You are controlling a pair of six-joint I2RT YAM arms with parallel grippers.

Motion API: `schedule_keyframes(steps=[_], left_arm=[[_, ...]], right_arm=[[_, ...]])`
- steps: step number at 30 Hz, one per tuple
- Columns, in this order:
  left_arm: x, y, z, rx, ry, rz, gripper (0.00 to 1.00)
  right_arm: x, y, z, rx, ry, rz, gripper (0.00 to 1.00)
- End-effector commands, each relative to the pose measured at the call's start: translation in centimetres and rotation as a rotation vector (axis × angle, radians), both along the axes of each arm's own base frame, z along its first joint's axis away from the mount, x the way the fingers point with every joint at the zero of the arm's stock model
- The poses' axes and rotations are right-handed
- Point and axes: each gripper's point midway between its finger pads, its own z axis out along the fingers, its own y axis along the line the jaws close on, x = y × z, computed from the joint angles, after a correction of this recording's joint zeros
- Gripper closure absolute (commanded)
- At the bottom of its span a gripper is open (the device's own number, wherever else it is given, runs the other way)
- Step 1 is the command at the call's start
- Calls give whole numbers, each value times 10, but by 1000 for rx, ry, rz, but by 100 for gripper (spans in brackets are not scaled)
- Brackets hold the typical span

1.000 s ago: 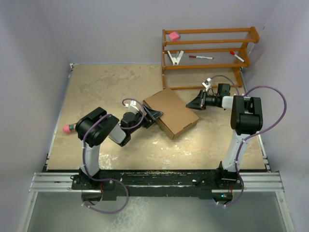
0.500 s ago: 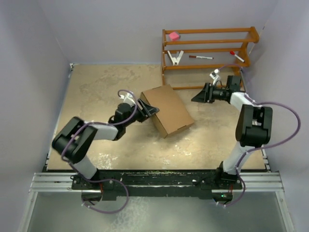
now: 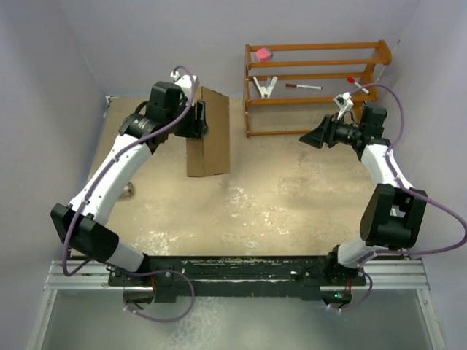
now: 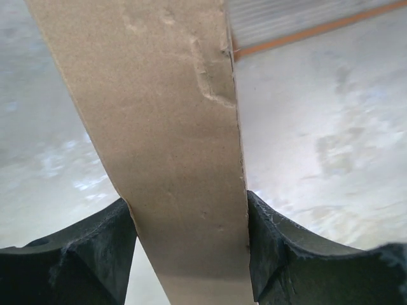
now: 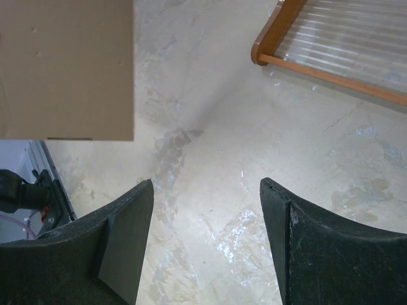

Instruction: Fold the paper box

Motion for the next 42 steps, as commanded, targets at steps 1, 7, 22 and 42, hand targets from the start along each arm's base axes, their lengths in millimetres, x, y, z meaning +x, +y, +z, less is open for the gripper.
schedule_keyframes(steps=[1,7,22,42], left_arm=[[-34,42,-16,503,79,-62,64],[-32,15,-20,878,4,-48,63],[-49,-81,-93,1305,-62,-185,3],[-128,-175,-56,125,-24,-724,2]], right_arm=[[1,-3,6,8,-24,-10,28],[1,-3,2,13,-13,-9,28],[3,-3,-10,31,22,1,28],[-22,26,-35,-79,-41,191,32]])
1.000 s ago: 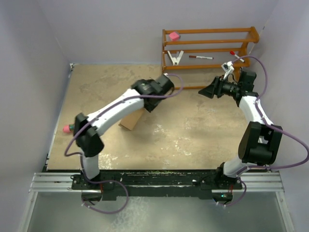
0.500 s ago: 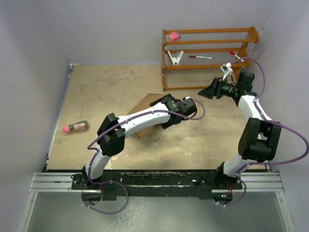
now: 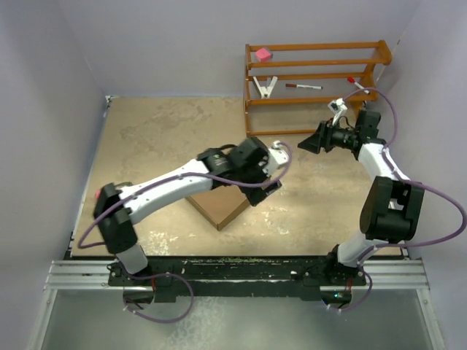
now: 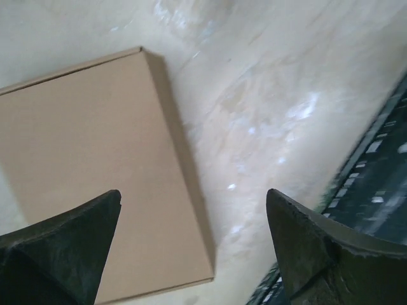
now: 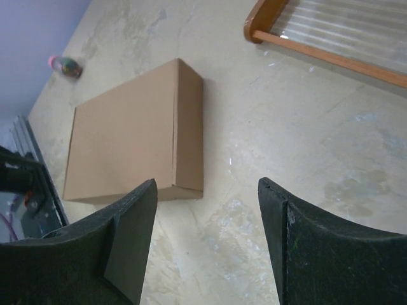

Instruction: Fold the paper box

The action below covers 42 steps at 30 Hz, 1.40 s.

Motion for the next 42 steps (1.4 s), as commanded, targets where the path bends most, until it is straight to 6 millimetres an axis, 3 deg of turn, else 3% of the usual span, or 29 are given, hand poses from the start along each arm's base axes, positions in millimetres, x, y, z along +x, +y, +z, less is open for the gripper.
schedule_keyframes(steps=[1,3,7,10,12,14,19,27,30,33,42], left_arm=[[24,1,56,-486,121,52,2],[56,41,59,-627,139,189,2],[93,111,54,-796,132,400,4],[109,149,34,-776,162,496,4],[118,172,16,-720,180,564,4],[122,182,1,-695,209,591,4],[128,177,-11,-714,294,573,5],[126,163,-42,-728,446,551,7],[124,155,-50,-756,516,543,16],[119,145,-59,-766,588,518,22],[95,94,-92,-651,688,426,25]], right_arm=[[-34,39,-10,-81,-101,236,33],[-55,58,-20,-161,-233,389,43],[-104,88,-43,-290,-553,728,86],[-133,104,-65,-383,-742,981,95],[-139,113,-77,-451,-804,1069,95],[-142,122,-90,-531,-840,1099,93],[-138,144,-99,-672,-939,1100,94],[-140,172,-135,-789,-864,1152,99],[-135,176,-142,-827,-831,1146,100],[-123,179,-143,-869,-807,1071,100],[-83,178,-140,-1030,-764,823,98]])
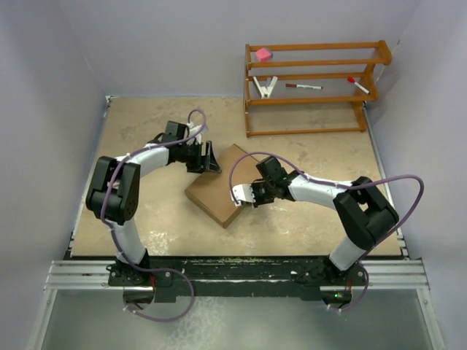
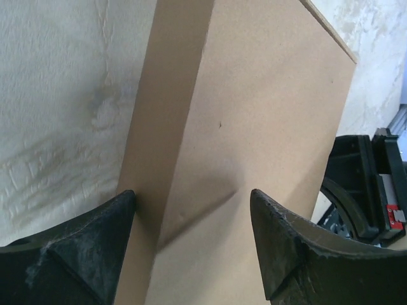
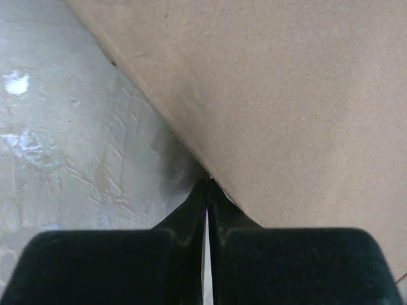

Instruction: Fold the paper box

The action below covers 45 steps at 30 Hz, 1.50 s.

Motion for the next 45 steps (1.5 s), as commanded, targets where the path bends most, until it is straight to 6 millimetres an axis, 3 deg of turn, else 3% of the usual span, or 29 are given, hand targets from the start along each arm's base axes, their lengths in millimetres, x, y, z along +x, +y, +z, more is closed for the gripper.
schedule_keyframes(steps=[1,4,7,10,11,15,19,21,23,25,26,28,33,37,40,45], left_arm=[[-15,-42,7,-59,10,-132,25],[-9,-49,9,-64,7,-140,25],[2,-50,14,-51,-19,-135,24],[21,-44,25,-34,-50,-102,22],[30,-38,30,-26,-67,-78,20],[62,-8,66,18,-194,40,18],[72,15,117,56,-390,128,18],[64,23,159,40,-530,167,18],[56,32,183,37,-632,207,16],[40,44,213,34,-743,251,8],[32,50,229,26,-790,274,4],[17,60,255,-6,-847,313,2],[-23,72,311,-98,-882,369,2],[-54,73,357,-180,-901,384,2],[-73,74,393,-216,-943,380,2],[-89,78,425,-224,-972,384,2]], right_arm=[[44,14,26,59,-160,-141,97],[45,13,27,57,-164,-149,95],[25,13,26,49,-86,-71,93],[15,0,40,48,-25,-24,92],[22,-9,49,54,-36,-35,92],[29,-38,78,113,-20,-103,84],[39,-54,115,202,-18,-231,72],[46,-63,138,269,-8,-308,65],[58,-77,166,344,-36,-414,52],[72,-95,203,427,-101,-551,33],[82,-106,226,489,-146,-661,16],[85,-124,269,566,-197,-750,0],[81,-150,372,796,-192,-983,0],[60,-164,435,963,-258,-1092,0],[37,-165,467,1007,-308,-1047,0],[10,-167,506,1122,-310,-1057,0]])
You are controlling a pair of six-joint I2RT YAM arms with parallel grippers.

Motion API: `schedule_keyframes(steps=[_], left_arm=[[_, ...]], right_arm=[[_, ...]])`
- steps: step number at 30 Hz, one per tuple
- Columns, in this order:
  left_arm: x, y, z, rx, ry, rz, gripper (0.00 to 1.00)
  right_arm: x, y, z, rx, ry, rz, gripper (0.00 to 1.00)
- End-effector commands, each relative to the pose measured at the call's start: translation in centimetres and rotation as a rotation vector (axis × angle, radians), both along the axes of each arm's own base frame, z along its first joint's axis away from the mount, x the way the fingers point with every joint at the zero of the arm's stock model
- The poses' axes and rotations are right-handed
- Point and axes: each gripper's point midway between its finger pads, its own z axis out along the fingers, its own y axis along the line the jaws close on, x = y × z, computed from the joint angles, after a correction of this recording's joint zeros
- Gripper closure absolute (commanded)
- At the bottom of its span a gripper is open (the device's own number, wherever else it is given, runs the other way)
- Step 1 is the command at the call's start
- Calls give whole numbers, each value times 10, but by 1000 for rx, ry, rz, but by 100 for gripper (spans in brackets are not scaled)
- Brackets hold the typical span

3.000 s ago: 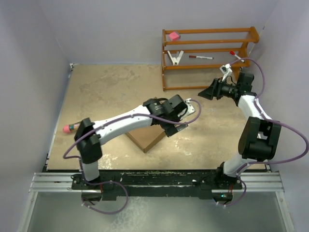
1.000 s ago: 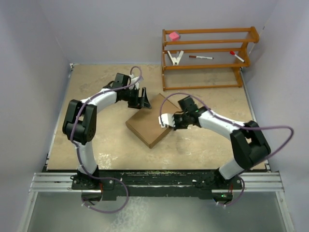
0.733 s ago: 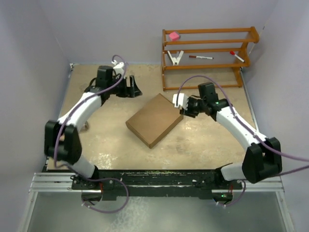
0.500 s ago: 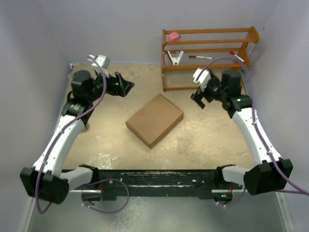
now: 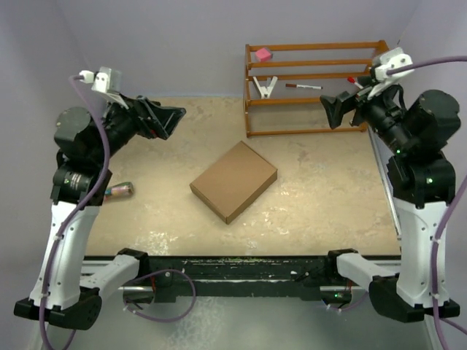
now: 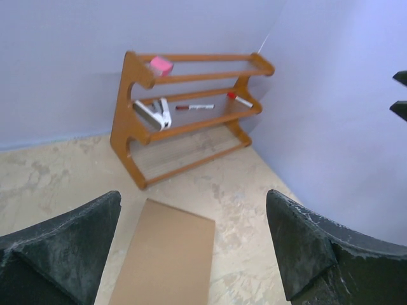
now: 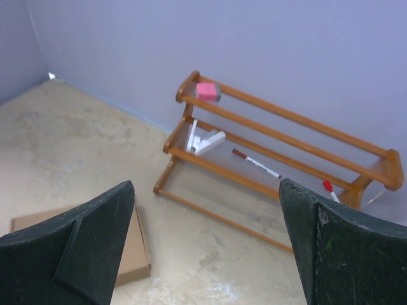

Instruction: Fold the paper box

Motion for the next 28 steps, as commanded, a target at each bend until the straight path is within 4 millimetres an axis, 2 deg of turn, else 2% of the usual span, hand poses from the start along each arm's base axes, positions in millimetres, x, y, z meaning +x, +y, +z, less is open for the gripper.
schedule_keyframes(steps=[1,5,10,23,28], left_arm=[[-26,4,41,-35,-52,-6,2],[-31,8,56,-37,-75,9,2],[-31,13,53,-17,-58,36,2],[-28,17,32,34,-17,61,2],[-27,17,27,52,-15,61,2]], right_arm=[[-20,-5,25,159,17,-50,0],[-26,-12,40,239,10,-93,0],[-35,-12,49,225,0,-77,0],[-36,-5,35,176,31,10,0],[-33,-7,22,164,55,12,0]])
